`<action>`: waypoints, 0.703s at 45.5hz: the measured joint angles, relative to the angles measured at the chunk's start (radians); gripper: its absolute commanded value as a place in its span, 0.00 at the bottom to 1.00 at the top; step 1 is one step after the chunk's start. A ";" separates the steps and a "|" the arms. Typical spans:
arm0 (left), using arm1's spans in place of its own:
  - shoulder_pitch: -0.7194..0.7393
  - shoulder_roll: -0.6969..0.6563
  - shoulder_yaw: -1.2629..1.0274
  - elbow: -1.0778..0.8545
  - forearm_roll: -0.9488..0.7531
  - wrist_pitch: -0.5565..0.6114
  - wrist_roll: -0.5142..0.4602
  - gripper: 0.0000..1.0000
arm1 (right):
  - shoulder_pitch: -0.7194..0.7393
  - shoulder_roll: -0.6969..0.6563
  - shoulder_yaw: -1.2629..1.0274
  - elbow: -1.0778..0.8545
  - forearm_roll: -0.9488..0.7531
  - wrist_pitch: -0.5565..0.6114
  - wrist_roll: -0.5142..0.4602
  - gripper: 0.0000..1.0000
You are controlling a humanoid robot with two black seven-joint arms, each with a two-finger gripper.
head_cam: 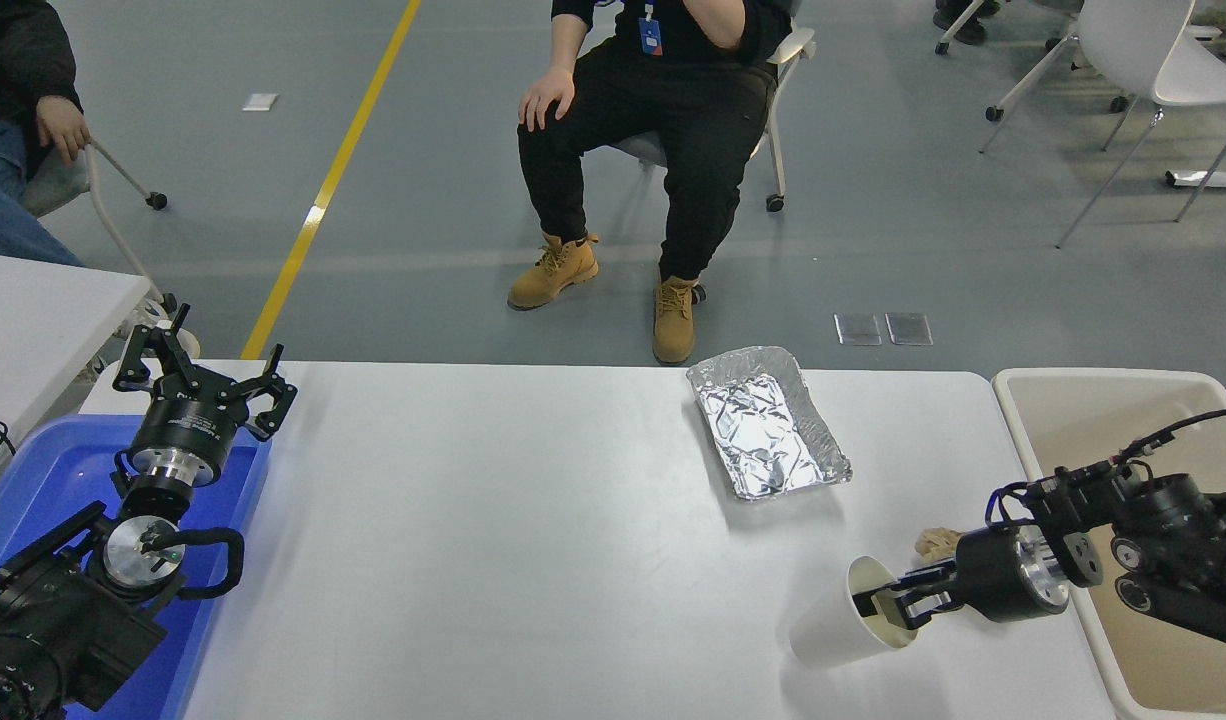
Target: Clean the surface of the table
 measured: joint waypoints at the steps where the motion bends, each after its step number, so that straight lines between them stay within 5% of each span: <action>1: 0.000 0.000 0.000 0.000 0.000 0.000 0.000 1.00 | 0.007 0.000 0.003 0.000 0.008 0.000 0.001 0.00; 32: 0.000 0.000 0.000 0.000 0.000 0.000 0.000 1.00 | 0.238 0.004 0.059 -0.056 0.406 -0.003 0.009 0.00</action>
